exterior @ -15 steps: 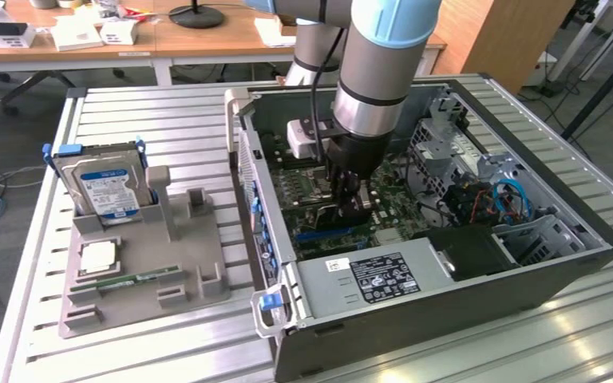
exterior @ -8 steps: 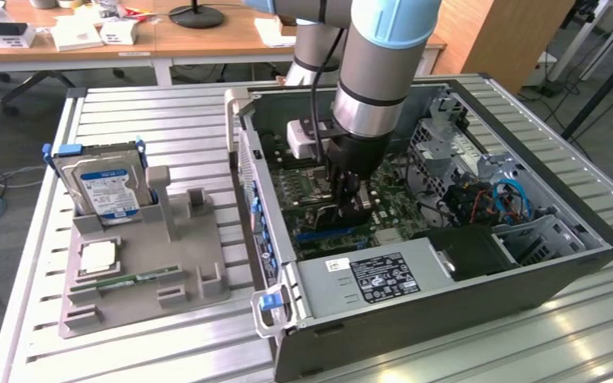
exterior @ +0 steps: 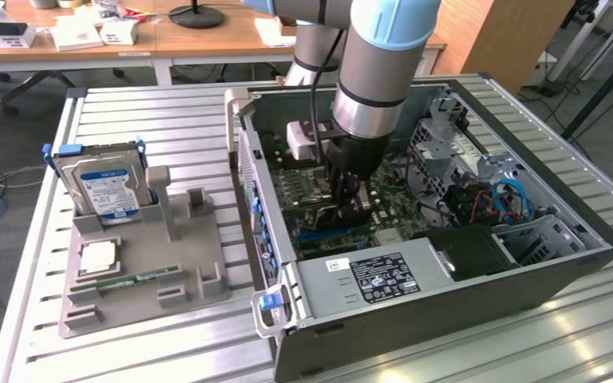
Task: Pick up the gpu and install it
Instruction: 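Insert the gpu into the slot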
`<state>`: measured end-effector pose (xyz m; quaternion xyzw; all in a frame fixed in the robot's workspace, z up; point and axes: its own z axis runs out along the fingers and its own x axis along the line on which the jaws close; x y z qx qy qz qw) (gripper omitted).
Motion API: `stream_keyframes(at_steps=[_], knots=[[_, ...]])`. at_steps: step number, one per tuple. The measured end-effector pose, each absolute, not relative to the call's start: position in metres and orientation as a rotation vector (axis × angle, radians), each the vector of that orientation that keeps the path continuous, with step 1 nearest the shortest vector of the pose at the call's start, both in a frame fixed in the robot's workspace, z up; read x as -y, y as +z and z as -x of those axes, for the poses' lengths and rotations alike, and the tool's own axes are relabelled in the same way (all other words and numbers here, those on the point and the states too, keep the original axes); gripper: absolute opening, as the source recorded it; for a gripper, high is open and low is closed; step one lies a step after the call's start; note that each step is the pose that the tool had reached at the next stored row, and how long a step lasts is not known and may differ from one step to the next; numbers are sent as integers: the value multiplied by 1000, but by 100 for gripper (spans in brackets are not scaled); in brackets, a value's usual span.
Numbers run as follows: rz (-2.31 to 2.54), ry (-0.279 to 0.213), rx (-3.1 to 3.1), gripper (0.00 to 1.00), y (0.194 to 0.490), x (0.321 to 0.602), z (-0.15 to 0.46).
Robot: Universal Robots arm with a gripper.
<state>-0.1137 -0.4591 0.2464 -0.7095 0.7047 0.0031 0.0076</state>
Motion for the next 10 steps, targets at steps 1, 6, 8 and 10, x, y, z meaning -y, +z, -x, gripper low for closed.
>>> stream_keyframes(at_steps=[1,6,8,10], knots=[[2219,10,-2203,26,246,459,114],[2222,10,-2200,26,246,459,114],[2223,10,-2199,26,245,459,114],[2224,10,-2198,26,245,459,114]])
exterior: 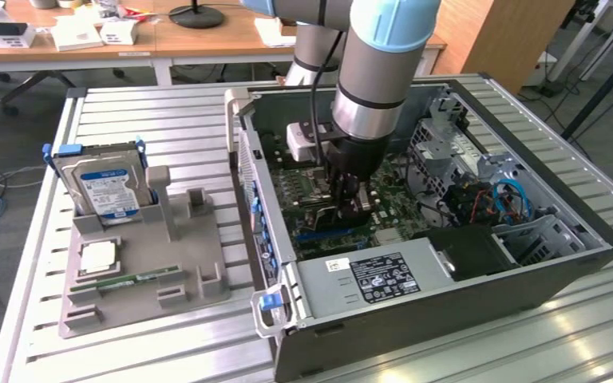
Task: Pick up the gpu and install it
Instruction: 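Insert the gpu into the slot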
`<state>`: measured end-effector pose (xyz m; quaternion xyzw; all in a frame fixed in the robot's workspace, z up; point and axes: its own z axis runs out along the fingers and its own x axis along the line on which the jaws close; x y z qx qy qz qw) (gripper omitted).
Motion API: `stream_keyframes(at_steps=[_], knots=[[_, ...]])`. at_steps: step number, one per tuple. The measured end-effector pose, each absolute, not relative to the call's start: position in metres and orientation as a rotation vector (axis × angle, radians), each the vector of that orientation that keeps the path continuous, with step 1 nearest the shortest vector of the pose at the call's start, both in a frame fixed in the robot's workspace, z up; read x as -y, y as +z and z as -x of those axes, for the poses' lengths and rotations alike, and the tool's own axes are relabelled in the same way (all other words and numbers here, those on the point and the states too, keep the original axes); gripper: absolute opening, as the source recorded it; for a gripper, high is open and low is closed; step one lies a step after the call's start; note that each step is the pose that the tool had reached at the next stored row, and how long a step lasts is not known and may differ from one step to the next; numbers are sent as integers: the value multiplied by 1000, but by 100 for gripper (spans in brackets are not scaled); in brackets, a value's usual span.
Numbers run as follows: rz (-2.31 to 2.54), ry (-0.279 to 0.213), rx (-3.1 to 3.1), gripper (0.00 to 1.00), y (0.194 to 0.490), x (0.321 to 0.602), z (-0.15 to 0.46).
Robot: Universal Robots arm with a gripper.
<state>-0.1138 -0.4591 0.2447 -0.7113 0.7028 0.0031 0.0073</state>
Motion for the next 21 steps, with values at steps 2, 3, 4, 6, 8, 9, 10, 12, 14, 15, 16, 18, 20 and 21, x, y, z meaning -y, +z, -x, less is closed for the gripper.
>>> stream_keyframes(at_steps=[2,3,4,6,8,9,10,12,14,15,16,18,20,21], knots=[[2225,10,-2198,26,245,459,114],[2225,10,-2197,26,244,459,114],[2225,10,-2197,26,244,459,114],[2226,10,-2196,26,244,459,114],[2227,10,-2196,26,243,459,114],[2227,10,-2196,26,243,459,114],[2227,10,-2195,26,243,459,114],[2227,10,-2195,26,243,459,114],[2228,10,-2194,26,242,459,114],[2228,10,-2194,26,242,459,114],[2228,10,-2194,26,242,459,114],[2228,10,-2194,26,242,459,114],[2228,10,-2194,26,242,459,114],[2228,10,-2193,26,241,459,114]])
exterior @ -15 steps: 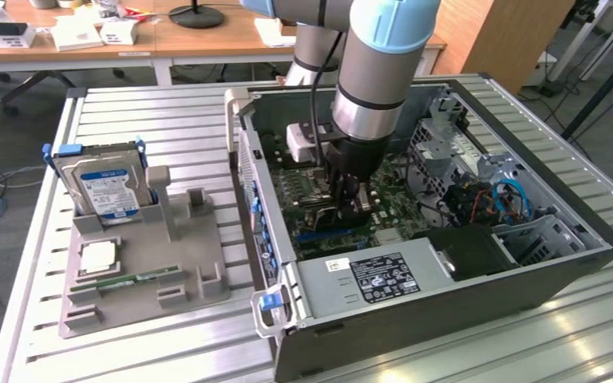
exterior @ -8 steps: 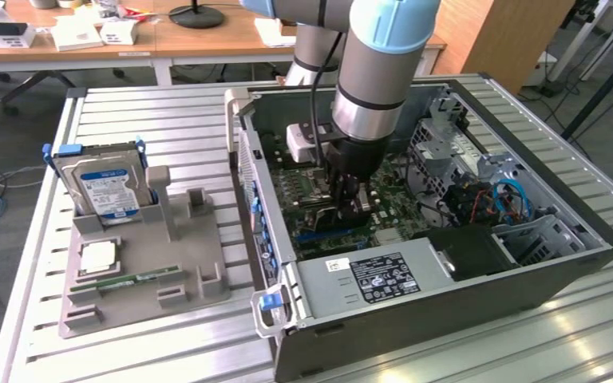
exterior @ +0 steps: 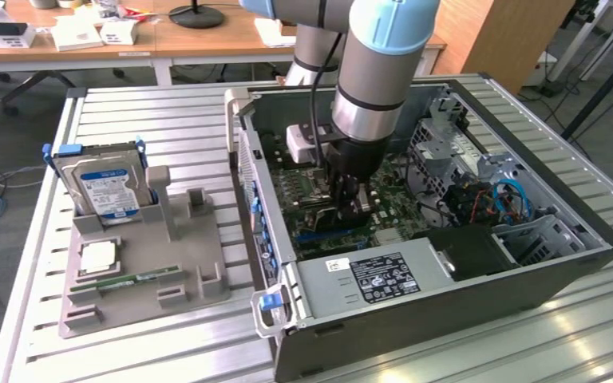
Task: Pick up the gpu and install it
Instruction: 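Insert the gpu into the slot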
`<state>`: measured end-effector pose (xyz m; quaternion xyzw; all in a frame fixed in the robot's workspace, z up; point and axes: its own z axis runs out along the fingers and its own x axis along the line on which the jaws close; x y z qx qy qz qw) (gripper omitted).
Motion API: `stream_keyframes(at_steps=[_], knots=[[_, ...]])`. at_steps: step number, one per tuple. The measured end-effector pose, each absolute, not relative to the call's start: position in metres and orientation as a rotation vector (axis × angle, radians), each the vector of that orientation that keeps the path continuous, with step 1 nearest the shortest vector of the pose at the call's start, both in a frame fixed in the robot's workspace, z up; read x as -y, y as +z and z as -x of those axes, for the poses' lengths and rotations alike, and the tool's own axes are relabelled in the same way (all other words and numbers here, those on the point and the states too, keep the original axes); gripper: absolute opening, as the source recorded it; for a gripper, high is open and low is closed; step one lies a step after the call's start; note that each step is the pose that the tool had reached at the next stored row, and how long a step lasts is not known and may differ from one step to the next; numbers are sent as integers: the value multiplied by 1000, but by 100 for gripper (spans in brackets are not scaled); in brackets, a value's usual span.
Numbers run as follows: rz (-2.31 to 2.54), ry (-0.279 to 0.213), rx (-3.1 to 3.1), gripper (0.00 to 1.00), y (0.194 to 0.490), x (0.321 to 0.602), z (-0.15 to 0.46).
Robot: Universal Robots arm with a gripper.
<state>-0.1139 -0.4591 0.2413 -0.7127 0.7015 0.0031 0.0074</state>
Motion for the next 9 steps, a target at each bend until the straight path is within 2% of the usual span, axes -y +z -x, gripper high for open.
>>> stream_keyframes(at_steps=[9], knots=[[2228,10,-2193,26,241,459,114]])
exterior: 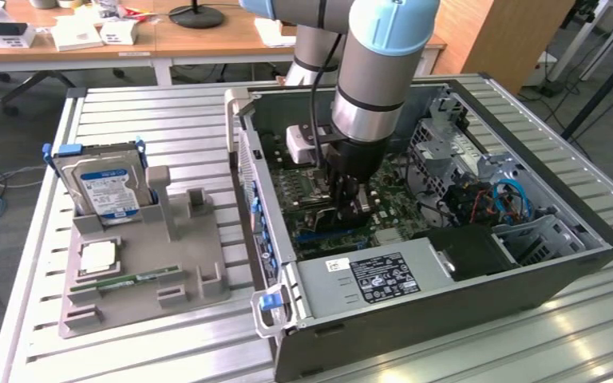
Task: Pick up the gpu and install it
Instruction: 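Insert the gpu into the slot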
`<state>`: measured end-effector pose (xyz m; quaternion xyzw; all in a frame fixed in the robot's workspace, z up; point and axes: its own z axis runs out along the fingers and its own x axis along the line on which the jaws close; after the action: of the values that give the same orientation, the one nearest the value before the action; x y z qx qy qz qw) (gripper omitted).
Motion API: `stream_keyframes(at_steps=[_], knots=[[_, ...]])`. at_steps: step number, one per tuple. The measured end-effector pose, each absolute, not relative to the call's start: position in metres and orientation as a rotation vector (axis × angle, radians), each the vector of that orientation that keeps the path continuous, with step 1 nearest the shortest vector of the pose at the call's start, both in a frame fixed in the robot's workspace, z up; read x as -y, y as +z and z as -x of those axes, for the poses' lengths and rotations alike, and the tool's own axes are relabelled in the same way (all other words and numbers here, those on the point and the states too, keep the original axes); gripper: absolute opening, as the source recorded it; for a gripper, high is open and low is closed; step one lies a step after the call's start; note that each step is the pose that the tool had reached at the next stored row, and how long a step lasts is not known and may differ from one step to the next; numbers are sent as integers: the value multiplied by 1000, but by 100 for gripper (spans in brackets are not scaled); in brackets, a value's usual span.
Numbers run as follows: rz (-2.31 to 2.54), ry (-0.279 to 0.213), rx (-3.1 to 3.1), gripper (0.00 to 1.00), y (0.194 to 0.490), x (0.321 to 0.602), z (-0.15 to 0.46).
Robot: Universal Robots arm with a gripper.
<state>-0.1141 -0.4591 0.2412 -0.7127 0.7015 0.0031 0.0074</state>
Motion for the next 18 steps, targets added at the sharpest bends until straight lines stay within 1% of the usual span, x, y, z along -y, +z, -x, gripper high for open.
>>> stream_keyframes(at_steps=[13,15,16,18], knots=[[2229,11,-2193,26,241,459,115],[2228,10,-2193,27,241,459,115],[2228,10,-2193,33,241,459,115],[2229,10,-2193,33,241,459,114]])
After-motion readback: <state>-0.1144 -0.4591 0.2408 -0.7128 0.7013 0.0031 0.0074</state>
